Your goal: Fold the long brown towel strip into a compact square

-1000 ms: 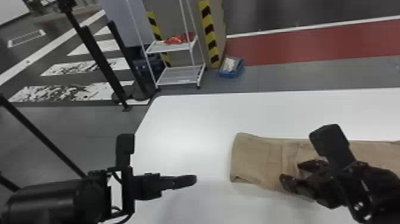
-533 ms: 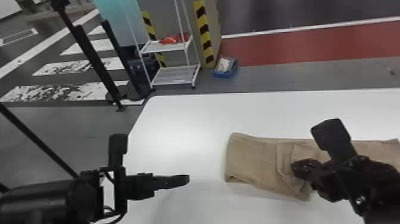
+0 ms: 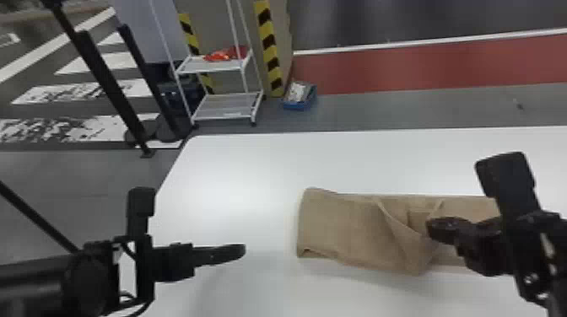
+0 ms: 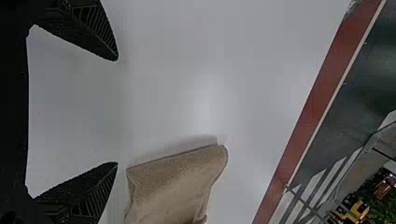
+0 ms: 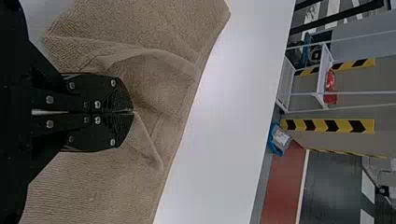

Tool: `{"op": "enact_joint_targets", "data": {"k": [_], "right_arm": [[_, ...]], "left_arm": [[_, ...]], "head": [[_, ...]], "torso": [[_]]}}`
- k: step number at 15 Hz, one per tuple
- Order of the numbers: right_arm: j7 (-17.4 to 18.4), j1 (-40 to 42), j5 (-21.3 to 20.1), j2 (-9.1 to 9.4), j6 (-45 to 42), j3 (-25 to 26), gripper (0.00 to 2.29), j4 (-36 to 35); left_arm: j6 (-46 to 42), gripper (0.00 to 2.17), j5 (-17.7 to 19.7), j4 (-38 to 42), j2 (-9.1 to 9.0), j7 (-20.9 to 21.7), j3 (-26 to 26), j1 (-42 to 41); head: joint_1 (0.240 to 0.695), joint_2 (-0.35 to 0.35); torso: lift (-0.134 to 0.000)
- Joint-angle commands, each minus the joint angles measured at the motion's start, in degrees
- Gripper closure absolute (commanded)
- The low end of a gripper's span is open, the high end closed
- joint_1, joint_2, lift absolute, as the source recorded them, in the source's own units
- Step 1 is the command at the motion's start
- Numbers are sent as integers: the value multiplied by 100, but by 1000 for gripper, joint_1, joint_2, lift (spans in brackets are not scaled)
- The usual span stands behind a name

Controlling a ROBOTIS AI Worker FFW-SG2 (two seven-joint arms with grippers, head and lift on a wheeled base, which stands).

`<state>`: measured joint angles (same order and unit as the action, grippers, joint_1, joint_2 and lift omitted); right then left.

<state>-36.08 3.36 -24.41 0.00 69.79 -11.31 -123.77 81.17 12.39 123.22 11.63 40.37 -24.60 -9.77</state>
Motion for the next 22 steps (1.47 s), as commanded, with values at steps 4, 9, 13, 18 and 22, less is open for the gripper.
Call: {"op": "enact_joint_targets", "data": {"k": [4,9,13,18,22], "right_arm": [[-13,472,138,5,330,314,1264,-692],[5,841,209,5,259,868,1261,-939],[-39,1017,297,5,242,1158,228,-1176],[-13,894,604,5,277,956,228,-1299],[5,542,15,5,277,-73,188,-561]], "left_arm": [[-140,87,0,-114,6,15,25,19],[-210,87,0,-185,6,15,43,36],[-246,87,-9,-255,6,15,122,54],[-351,87,-9,-352,41,15,105,89],[-351,87,-26,-422,50,6,105,124]], "head": [[695,236],[695,192],[695,153],[695,144],[695,195]], "torso": [[-128],[-128],[-128],[-128],[-128]]}}
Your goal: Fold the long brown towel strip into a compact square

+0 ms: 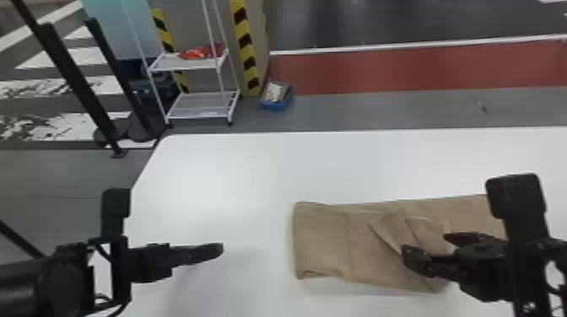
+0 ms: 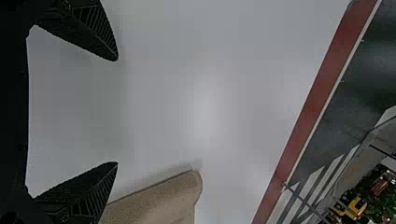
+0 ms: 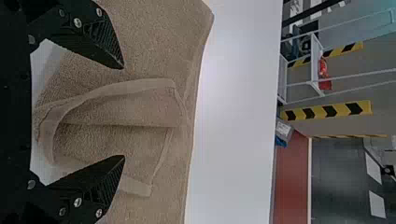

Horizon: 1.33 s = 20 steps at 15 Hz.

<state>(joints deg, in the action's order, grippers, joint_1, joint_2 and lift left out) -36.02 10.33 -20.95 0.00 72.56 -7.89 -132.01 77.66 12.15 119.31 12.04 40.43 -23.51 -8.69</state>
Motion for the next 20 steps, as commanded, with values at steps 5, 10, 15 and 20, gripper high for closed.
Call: {"op": "enact_joint_targets", "data": {"k": [5,10,15,20], "right_arm": [[-36,-717,-1061,5,369,-899,194,879],[-89,-840,-1149,5,474,-987,475,1081],[-80,-901,-1184,5,474,-1031,711,1187],[-54,-787,-1192,5,598,-872,1031,967]], "left_arm": [[-141,87,-2,-215,70,-9,-49,43],[-176,87,-2,-321,88,-17,-66,87],[-176,87,-37,-321,88,-9,-40,113],[-176,87,-37,-329,97,-9,-14,122]], "head": [[695,261],[695,267],[695,271],[695,262]], "torso": [[-128],[-128],[-128],[-128]]}}
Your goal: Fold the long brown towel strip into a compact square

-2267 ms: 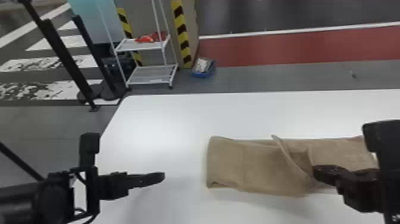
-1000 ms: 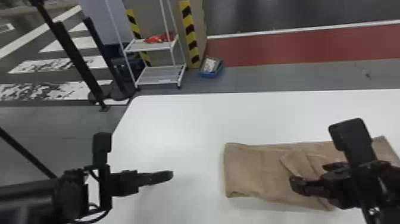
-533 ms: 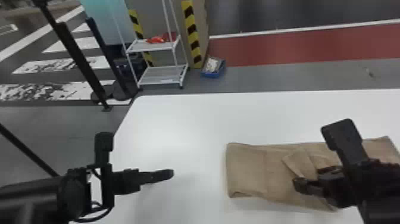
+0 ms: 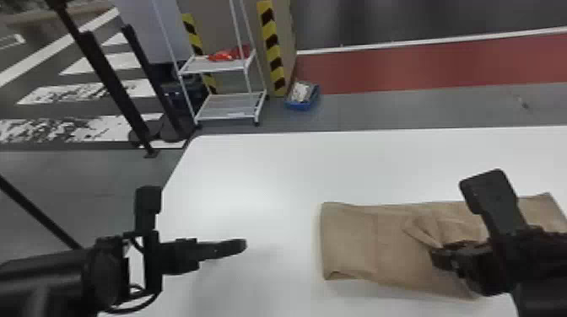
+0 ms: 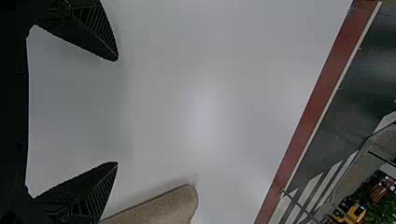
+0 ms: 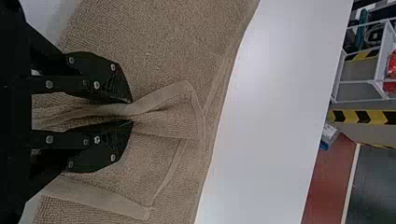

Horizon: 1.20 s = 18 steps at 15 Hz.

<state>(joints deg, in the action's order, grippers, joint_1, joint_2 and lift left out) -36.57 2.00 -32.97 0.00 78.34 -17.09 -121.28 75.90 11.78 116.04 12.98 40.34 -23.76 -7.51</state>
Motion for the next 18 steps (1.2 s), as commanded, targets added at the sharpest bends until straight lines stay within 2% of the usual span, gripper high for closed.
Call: {"op": "enact_joint_targets", "data": {"k": [1,5,7,9,10,14,18], "right_arm": [[1,90,27,5,38,110,1031,-203],[1,318,309,5,108,619,1001,-722],[-8,433,458,5,143,918,674,-924],[-8,520,546,5,249,1138,572,-959],[-8,573,546,5,266,1200,390,-959],[-17,635,818,5,372,1604,323,-1117],[1,512,968,5,108,1674,323,-1012]], "left_arm": [[0,87,0,-20,3,0,21,3],[0,87,0,-55,12,0,82,47],[0,87,0,-81,12,-9,109,47],[-70,87,0,-134,12,-17,118,56],[-123,87,0,-160,12,-17,118,56],[-140,87,0,-195,21,-17,126,56],[-211,87,-17,-222,21,-17,170,56]], "head": [[695,259],[695,238],[695,222],[695,201],[695,183],[695,157],[695,137]], "torso": [[-128],[-128],[-128],[-128],[-128],[-128],[-128]]}}
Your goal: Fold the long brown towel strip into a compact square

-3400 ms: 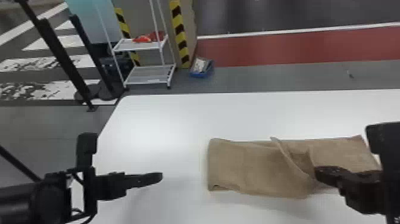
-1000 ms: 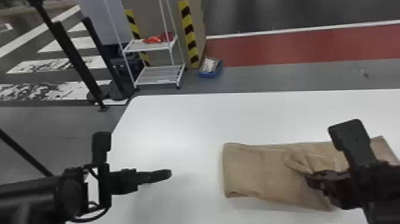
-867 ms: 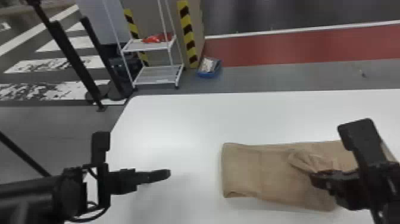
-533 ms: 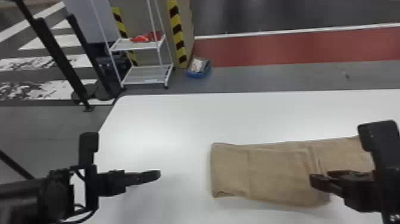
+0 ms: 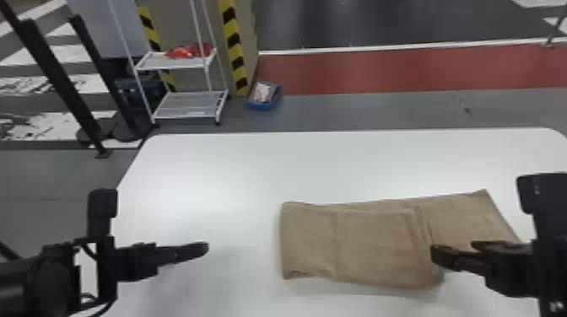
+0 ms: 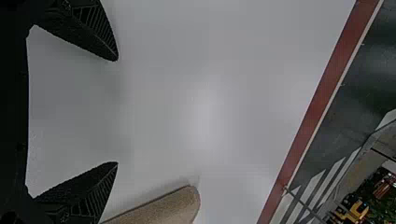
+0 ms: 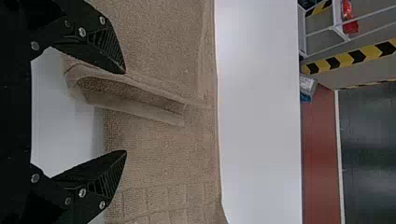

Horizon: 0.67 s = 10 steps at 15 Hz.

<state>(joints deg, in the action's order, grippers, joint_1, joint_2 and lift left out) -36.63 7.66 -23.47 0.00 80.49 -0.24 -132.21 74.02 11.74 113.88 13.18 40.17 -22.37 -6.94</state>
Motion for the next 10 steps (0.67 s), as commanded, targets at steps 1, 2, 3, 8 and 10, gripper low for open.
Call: {"op": "enact_joint_targets", "data": {"k": [1,2,3,8,10], "right_arm": [[16,-107,0,5,-196,-20,323,222],[16,-151,-17,5,-284,-20,323,345],[16,-230,-44,5,-372,-11,323,547],[7,-274,-9,5,-407,139,323,714],[7,-283,9,5,-512,130,326,811]], "left_arm": [[-23,87,-14,-6,-9,0,31,0],[-23,87,-14,-6,0,9,31,0],[-23,87,-31,-6,0,9,23,0],[-111,87,-40,-59,27,26,5,8],[-128,87,-40,-76,27,17,40,35]], "head": [[695,136],[695,136],[695,135],[695,132],[695,127]], "torso": [[-128],[-128],[-128],[-128],[-128]]}}
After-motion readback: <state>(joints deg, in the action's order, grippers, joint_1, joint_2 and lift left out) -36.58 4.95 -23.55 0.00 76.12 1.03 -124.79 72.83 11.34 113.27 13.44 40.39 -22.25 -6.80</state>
